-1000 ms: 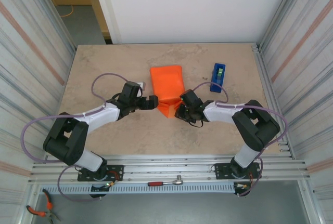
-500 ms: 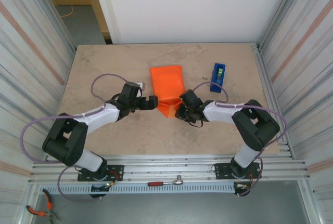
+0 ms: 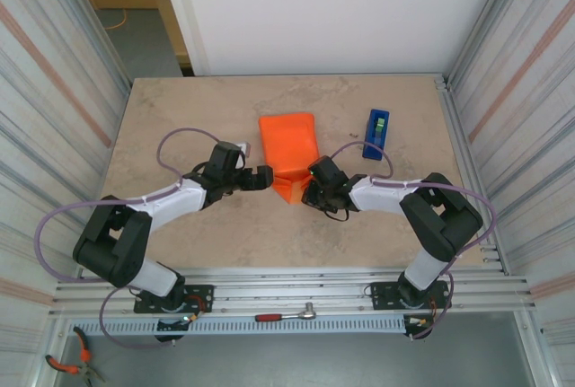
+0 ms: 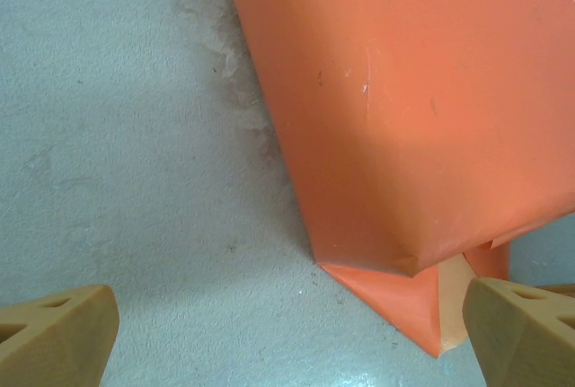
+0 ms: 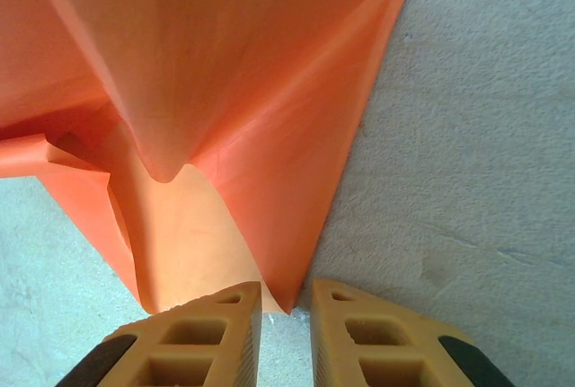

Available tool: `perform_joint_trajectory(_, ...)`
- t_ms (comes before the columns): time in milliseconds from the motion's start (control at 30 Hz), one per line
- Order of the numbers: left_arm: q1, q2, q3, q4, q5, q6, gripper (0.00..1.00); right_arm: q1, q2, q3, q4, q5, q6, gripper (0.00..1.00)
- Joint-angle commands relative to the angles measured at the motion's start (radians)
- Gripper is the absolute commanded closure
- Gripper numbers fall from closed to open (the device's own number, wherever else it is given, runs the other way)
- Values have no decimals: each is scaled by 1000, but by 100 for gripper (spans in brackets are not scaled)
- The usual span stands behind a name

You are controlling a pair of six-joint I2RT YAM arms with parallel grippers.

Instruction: Wrap the gift box in paper

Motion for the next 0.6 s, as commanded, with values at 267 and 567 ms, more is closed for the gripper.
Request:
perform_joint_trajectory(267, 11, -28, -11, 26, 18, -8, 1, 20, -26, 13, -44, 45, 19, 76)
perform_joint_trajectory(567, 11, -28, -13, 31, 21, -9, 1, 29, -50, 5, -59, 76, 22, 76)
